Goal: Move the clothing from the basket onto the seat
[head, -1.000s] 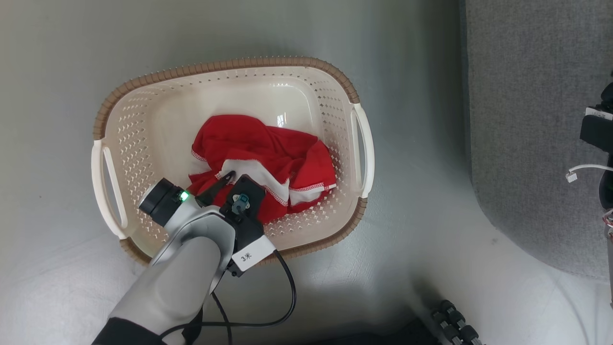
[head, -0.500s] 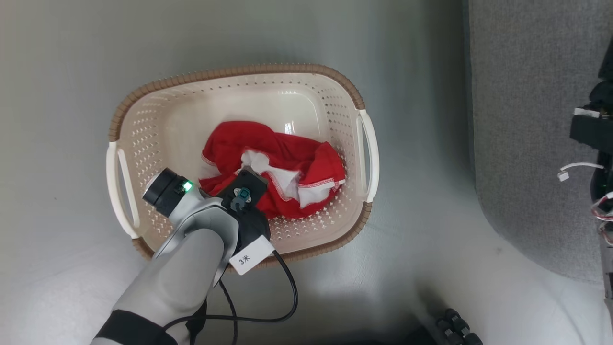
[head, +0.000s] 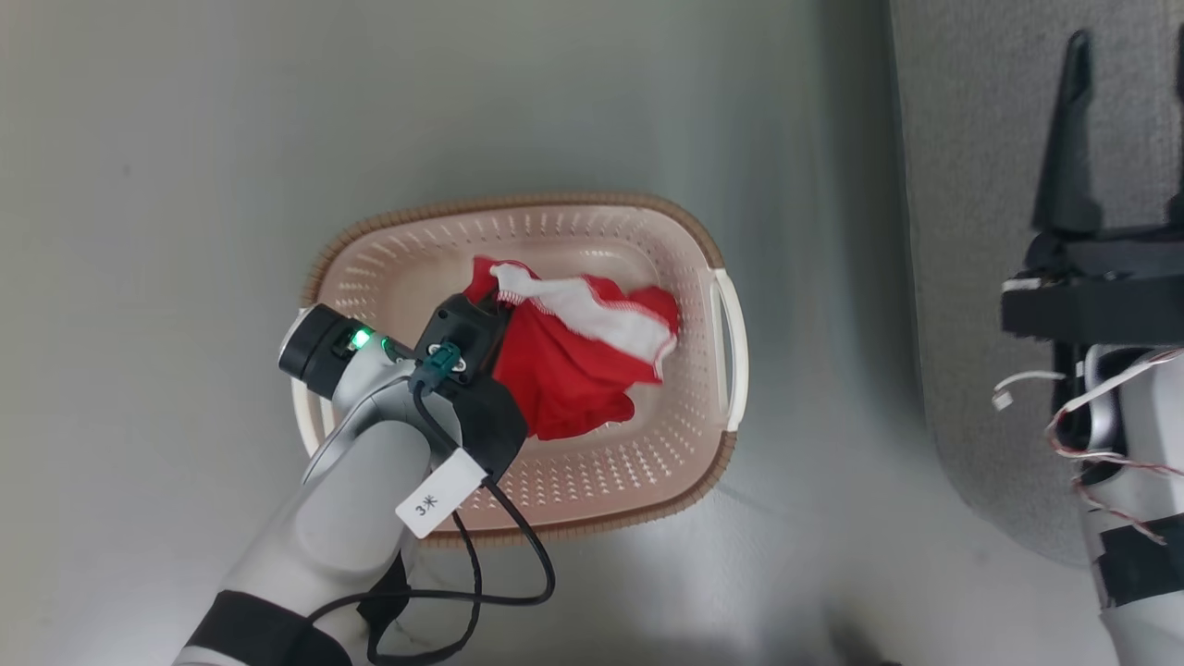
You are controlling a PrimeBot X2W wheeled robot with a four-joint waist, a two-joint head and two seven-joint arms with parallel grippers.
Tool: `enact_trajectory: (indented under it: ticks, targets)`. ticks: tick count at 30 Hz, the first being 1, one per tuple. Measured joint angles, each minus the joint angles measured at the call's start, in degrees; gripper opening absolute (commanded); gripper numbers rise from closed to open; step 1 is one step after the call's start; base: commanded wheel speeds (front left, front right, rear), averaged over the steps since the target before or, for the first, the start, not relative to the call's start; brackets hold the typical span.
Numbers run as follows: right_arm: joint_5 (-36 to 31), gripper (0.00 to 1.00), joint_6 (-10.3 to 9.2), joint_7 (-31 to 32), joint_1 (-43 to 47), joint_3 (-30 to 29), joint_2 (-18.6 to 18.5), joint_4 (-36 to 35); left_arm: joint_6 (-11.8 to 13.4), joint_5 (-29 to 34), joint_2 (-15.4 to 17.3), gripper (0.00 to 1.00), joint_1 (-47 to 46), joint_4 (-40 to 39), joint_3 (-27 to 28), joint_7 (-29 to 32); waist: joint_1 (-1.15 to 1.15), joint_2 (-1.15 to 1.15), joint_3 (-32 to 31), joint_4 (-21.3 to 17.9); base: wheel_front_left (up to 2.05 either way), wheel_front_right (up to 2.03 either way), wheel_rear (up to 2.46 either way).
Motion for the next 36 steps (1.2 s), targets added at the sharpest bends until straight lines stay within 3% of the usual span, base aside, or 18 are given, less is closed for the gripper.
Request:
enact_trajectory:
  ticks: [17, 36]
  targets:
    - [0.4, 1.00, 1.57, -0.2, 2.8, 2.1, 2.1, 9.6, -2.1, -4.2, -0.4, 0.00, -2.0, -5.7, 2.7, -1.3, -0.01, 0.00, -13.3, 3.7, 0.00, 0.00, 0.00]
    - [0.4, 1.00, 4.55, -0.5, 5.1, 4.6, 3.2, 18.3, -3.1, -8.7, -0.5, 0.00, -3.0, -8.0, 5.1, -1.6, -0.01, 0.00, -27.8, 3.9, 0.00, 0.00, 0.00]
